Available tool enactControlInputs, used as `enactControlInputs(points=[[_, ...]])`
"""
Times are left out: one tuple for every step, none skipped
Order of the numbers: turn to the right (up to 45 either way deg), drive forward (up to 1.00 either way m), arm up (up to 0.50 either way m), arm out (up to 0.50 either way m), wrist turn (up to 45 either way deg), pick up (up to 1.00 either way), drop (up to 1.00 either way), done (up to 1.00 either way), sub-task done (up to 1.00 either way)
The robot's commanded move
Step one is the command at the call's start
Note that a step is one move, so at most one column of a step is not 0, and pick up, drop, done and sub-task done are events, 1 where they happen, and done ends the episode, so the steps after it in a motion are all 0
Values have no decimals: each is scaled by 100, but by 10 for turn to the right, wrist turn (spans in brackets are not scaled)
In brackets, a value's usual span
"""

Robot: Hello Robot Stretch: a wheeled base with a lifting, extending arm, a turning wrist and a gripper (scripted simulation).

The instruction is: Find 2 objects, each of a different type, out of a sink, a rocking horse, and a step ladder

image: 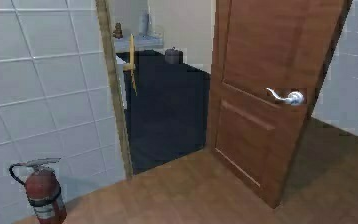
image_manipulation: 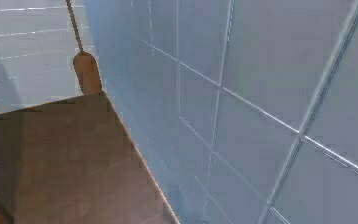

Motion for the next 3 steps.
enactControlInputs(points=[[-450, 0, 0, 0, 0, 0, 0, 0, 0], [-450, 0, 0, 0, 0, 0, 0, 0, 0], [-60, 0, 0, 0, 0, 0, 0, 0, 0]])
